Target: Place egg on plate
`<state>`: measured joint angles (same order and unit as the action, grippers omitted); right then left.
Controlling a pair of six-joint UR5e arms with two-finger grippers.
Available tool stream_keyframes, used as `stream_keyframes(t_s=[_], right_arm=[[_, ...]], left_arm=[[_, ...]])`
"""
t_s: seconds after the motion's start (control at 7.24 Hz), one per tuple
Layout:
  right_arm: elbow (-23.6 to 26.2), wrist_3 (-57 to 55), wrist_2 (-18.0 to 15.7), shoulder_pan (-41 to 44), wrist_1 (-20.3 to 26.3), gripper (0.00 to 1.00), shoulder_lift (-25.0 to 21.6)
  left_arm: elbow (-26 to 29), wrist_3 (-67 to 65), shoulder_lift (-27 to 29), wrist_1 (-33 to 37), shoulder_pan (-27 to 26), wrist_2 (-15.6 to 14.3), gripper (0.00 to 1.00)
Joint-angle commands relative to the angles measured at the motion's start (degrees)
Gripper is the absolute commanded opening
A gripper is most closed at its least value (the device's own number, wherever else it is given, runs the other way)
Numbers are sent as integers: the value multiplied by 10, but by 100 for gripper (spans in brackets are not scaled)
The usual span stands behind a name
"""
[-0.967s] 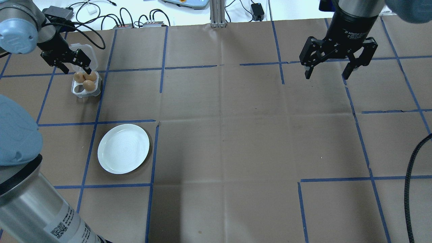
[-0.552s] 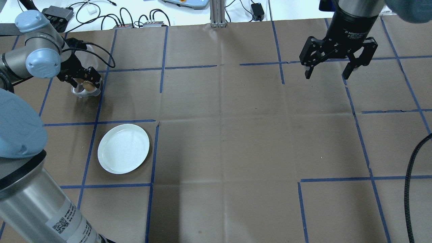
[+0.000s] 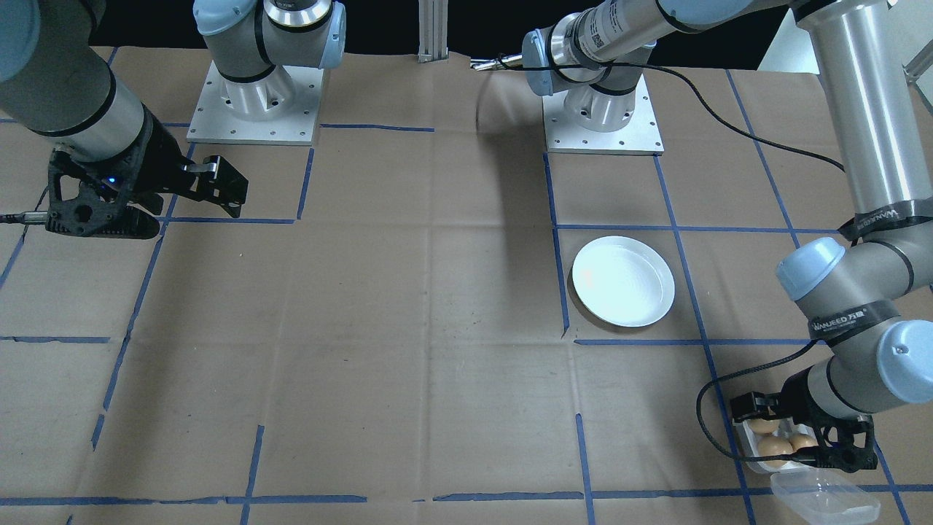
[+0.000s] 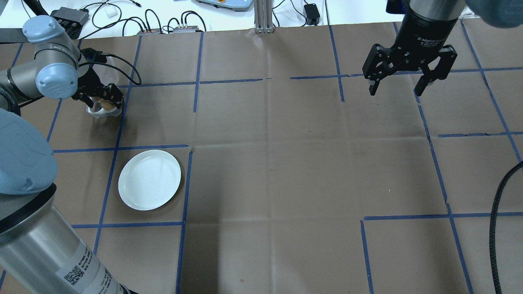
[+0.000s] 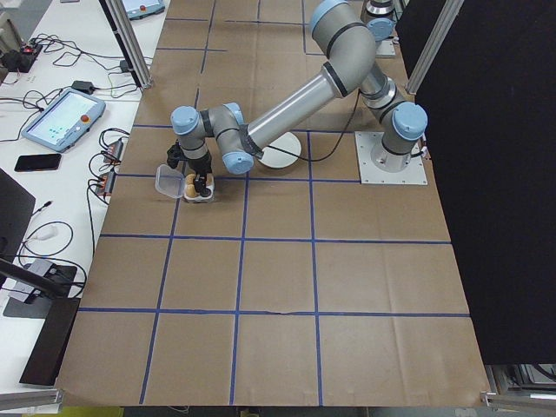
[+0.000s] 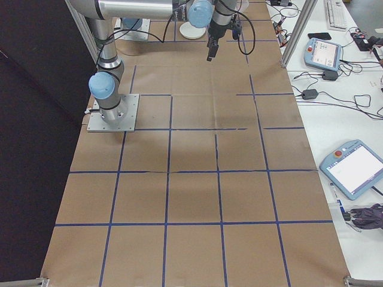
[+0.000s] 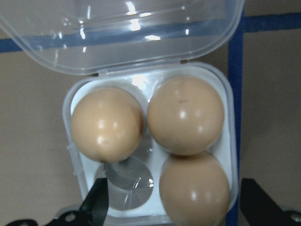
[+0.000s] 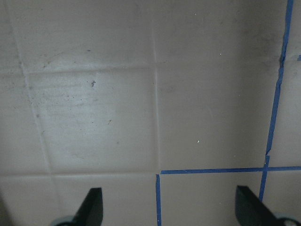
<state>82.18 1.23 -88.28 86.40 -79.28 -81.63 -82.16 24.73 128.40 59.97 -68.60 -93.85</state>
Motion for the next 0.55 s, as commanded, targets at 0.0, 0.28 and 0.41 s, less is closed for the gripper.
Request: stream_keyframes(t_s=[0.0, 0.28, 0.41], right_arm=[[0, 0, 0, 0, 0, 100, 0], [0, 0, 0, 0, 0, 100, 0], [0, 0, 0, 0, 0, 100, 0]], left_arm=[[6, -2, -1, 0, -2, 1, 98], [7, -2, -1, 0, -1, 2, 89], [7, -2, -1, 0, 0, 1, 80]])
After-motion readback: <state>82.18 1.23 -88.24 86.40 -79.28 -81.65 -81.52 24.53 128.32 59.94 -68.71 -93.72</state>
